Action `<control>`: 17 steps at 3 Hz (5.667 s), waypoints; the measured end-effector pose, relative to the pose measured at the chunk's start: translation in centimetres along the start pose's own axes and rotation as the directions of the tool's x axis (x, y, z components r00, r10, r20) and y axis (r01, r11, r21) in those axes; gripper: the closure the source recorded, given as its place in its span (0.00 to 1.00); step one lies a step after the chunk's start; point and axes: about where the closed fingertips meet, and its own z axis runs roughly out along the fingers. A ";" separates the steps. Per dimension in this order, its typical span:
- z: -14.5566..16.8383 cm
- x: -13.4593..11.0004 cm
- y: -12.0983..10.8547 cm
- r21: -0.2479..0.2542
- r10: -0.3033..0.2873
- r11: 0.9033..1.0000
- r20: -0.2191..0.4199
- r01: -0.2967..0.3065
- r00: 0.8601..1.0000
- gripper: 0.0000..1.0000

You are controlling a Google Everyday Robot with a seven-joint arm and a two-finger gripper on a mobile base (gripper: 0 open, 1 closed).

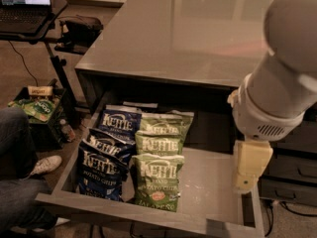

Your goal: Pick green jalapeno chip bag from top drawer and place on counter

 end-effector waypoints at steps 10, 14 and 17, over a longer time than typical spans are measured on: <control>19.4 -14.8 3.4 -0.232 -0.136 0.958 0.142 0.167 0.980 0.09; 19.5 -14.4 3.7 -0.221 -0.147 0.959 0.141 0.176 0.979 0.97; 7.3 -10.1 3.0 -0.112 -0.071 0.991 0.032 0.074 0.997 1.00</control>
Offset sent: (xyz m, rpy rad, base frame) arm -0.0176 0.0375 -0.0496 0.1013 0.0762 0.0593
